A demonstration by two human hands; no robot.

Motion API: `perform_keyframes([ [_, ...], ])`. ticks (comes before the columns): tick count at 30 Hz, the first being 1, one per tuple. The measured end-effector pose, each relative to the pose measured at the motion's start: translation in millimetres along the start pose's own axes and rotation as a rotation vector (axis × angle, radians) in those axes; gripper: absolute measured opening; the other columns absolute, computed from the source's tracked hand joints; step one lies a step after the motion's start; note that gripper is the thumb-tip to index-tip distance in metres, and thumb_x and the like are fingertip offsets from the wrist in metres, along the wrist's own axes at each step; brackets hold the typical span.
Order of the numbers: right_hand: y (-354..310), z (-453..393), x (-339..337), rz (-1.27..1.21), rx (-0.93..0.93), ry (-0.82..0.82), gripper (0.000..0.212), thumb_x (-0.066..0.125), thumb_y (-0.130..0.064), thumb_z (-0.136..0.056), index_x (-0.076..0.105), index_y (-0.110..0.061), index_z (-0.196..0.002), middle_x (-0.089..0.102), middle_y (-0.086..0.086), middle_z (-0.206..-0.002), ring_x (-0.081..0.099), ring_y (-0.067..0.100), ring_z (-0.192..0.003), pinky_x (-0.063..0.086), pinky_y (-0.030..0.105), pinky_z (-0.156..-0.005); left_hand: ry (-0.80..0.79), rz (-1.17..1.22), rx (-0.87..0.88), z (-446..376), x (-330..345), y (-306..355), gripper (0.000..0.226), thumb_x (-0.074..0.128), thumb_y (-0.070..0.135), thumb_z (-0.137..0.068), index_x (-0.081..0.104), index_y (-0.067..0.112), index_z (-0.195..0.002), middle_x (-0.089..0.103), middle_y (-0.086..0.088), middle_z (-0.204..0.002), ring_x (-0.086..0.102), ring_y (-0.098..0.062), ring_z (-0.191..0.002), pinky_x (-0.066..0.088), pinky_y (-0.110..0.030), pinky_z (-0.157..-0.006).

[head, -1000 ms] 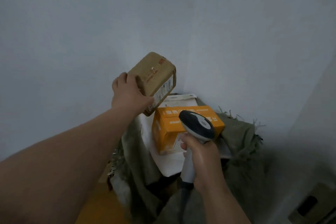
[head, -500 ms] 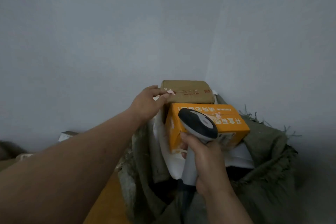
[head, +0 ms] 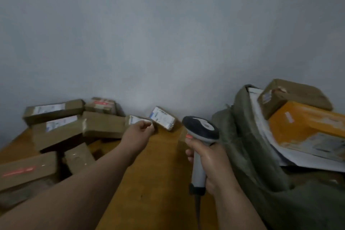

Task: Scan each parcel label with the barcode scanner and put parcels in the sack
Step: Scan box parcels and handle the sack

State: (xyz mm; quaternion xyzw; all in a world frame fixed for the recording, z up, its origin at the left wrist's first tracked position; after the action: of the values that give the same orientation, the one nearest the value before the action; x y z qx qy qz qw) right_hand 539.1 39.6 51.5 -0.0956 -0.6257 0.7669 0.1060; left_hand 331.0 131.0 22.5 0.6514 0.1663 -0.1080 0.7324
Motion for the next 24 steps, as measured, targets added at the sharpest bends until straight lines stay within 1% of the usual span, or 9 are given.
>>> perform_keyframes([
  [3,22.8,11.5,75.1,0.054,0.021,-0.090,0.014,0.079,-0.019,-0.082,0.069,-0.012,-0.089,0.068,0.008,-0.076,0.065,0.025,-0.078,0.054,0.046,-0.083,0.079,-0.058,-0.104,10.5,-78.2,-62.8,0.033,0.054,0.030,-0.101,0.060,0.017,-0.131,0.061,-0.004,-0.128,0.055,-0.018,-0.107,0.043,-0.031,-0.087],
  [7,51.5,24.4,165.3,0.079,0.091,-0.227,0.015,0.077,-0.017,-0.083,0.068,-0.011,-0.093,0.067,0.007,-0.078,0.065,0.021,-0.078,0.053,0.038,-0.077,0.155,-0.011,-0.260,26.9,-162.8,-133.4,0.038,0.053,0.030,-0.101,0.052,0.022,-0.138,0.059,-0.002,-0.124,0.059,-0.020,-0.101,0.053,-0.037,-0.087],
  [9,63.4,26.9,202.3,0.108,0.112,-0.292,0.014,0.077,-0.019,-0.083,0.069,-0.011,-0.091,0.068,0.007,-0.079,0.065,0.021,-0.078,0.052,0.036,-0.076,0.188,0.002,-0.296,30.6,-194.5,-157.4,0.039,0.054,0.029,-0.101,0.051,0.021,-0.139,0.059,-0.002,-0.120,0.060,-0.016,-0.091,0.056,-0.035,-0.075],
  [11,77.4,24.0,233.2,0.128,0.137,-0.334,0.020,0.078,-0.021,-0.082,0.069,-0.012,-0.097,0.070,0.008,-0.085,0.068,0.022,-0.084,0.054,0.036,-0.078,0.228,-0.027,-0.321,29.0,-221.6,-176.2,0.041,0.055,0.028,-0.100,0.051,0.020,-0.140,0.058,-0.002,-0.125,0.056,-0.010,-0.084,0.047,-0.026,-0.061],
  [13,92.3,17.4,258.1,0.147,0.172,-0.367,0.024,0.078,-0.024,-0.080,0.069,-0.013,-0.100,0.071,0.009,-0.089,0.068,0.027,-0.091,0.054,0.045,-0.087,0.273,-0.089,-0.359,25.8,-244.5,-192.7,0.043,0.057,0.027,-0.099,0.050,0.020,-0.140,0.057,-0.002,-0.128,0.057,-0.010,-0.084,0.045,-0.024,-0.060],
  [16,113.9,3.6,287.1,0.176,0.223,-0.409,0.024,0.078,-0.023,-0.079,0.069,-0.013,-0.099,0.072,0.011,-0.090,0.068,0.030,-0.093,0.051,0.050,-0.094,0.315,-0.332,-0.395,21.5,-269.5,-210.2,0.053,0.063,0.031,-0.095,0.047,0.021,-0.144,0.050,-0.006,-0.143,0.055,-0.015,-0.100,0.050,-0.025,-0.070],
  [18,126.8,-4.7,304.5,0.202,0.248,-0.436,0.022,0.077,-0.021,-0.079,0.070,-0.011,-0.097,0.070,0.010,-0.084,0.066,0.028,-0.088,0.052,0.049,-0.092,0.291,-0.512,-0.411,16.3,-277.4,-221.3,0.060,0.064,0.041,-0.092,0.043,0.025,-0.146,0.043,-0.005,-0.148,0.048,-0.020,-0.120,0.048,-0.030,-0.089],
  [20,138.1,-8.5,321.7,0.228,0.266,-0.469,0.022,0.076,-0.021,-0.078,0.071,-0.008,-0.096,0.068,0.009,-0.079,0.064,0.028,-0.084,0.051,0.046,-0.085,0.235,-0.652,-0.419,7.7,-280.6,-235.1,0.071,0.067,0.049,-0.086,0.037,0.031,-0.148,0.035,-0.001,-0.154,0.033,-0.022,-0.139,0.035,-0.043,-0.111],
  [24,154.6,-11.6,342.9,0.234,0.322,-0.477,0.028,0.075,-0.021,-0.080,0.069,0.001,-0.095,0.064,0.009,-0.076,0.060,0.026,-0.080,0.047,0.040,-0.079,0.129,-0.826,-0.425,-12.4,-288.4,-261.9,0.093,0.071,0.057,-0.078,0.020,0.037,-0.153,0.013,0.001,-0.164,0.007,-0.024,-0.151,0.010,-0.052,-0.121],
])
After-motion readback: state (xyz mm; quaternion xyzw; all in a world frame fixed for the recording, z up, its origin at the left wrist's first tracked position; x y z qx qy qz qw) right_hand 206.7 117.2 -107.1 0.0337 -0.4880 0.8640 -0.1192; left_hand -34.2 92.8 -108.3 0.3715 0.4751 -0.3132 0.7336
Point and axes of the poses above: each hand's wrist, its own z-axis away from the middle knuckle, its own x-axis out of the palm, y = z × x, the point moved 8 cm from there along -z, towards the middle knuckle
